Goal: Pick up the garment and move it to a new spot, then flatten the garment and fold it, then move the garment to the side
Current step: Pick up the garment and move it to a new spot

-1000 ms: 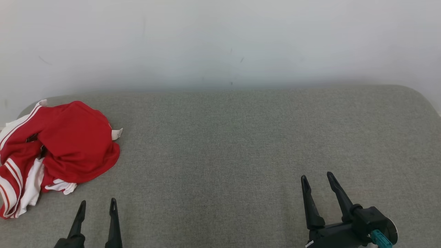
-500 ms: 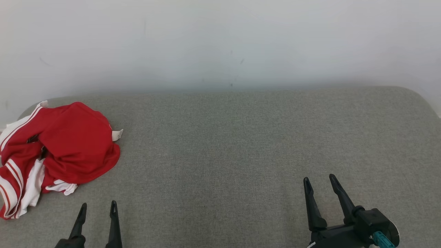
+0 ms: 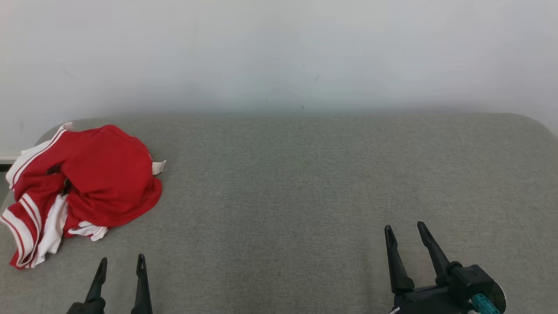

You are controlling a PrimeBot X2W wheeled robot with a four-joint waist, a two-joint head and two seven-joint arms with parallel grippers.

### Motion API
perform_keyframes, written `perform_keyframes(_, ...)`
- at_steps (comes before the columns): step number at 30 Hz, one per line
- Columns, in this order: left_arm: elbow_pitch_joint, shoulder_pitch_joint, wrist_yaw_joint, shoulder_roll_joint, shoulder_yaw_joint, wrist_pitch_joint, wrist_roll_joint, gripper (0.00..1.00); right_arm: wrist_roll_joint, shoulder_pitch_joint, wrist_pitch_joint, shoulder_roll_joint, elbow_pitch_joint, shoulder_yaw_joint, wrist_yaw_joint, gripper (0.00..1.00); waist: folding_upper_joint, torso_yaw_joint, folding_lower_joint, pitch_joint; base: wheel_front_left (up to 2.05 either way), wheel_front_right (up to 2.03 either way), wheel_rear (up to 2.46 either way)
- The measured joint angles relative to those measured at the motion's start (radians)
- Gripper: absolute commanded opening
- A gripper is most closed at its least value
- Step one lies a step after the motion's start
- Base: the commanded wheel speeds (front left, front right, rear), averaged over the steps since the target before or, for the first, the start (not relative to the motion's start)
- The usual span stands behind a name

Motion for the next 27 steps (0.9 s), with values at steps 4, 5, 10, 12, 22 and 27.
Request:
perform_keyframes(4, 0.003, -0.002, 0.000, 0.001, 0.003, 0.000, 0.003, 1.00, 0.007, 0.007, 0.000, 0.000, 0.001, 0.001, 0.000, 1.00, 0.0000, 0.028, 0.0000, -0.001, 0.00, 0.00, 0.00)
perform_keyframes(5, 0.003, -0.001, 0.000, 0.002, 0.005, 0.000, 0.003, 1.00, 0.008, 0.009, 0.000, 0.000, 0.002, 0.002, 0.000, 1.00, 0.0000, 0.037, 0.0000, -0.001, 0.00, 0.00, 0.00)
perform_keyframes(10, 0.002, 0.003, 0.000, 0.004, 0.012, 0.000, 0.003, 1.00, 0.011, 0.013, 0.000, 0.000, 0.004, -0.004, 0.000, 1.00, 0.0000, 0.088, 0.0000, -0.001, 0.00, 0.00, 0.00)
perform_keyframes(12, 0.002, 0.005, 0.000, 0.004, 0.012, 0.000, 0.003, 1.00, 0.011, 0.015, 0.000, 0.000, 0.004, -0.006, 0.000, 1.00, 0.0000, 0.100, 0.0000, -0.002, 0.00, 0.00, 0.00)
perform_keyframes(22, 0.009, 0.014, 0.001, 0.012, 0.036, 0.000, -0.005, 1.00, 0.015, 0.023, 0.000, 0.000, 0.008, -0.002, 0.000, 1.00, 0.0000, 0.231, 0.0000, -0.005, 0.00, 0.00, 0.00)
perform_keyframes(27, 0.008, 0.019, 0.007, 0.012, 0.044, 0.000, -0.007, 1.00, 0.016, 0.028, 0.000, 0.000, 0.010, -0.001, 0.000, 1.00, 0.0000, 0.295, 0.0000, -0.008, 0.00, 0.00, 0.00)
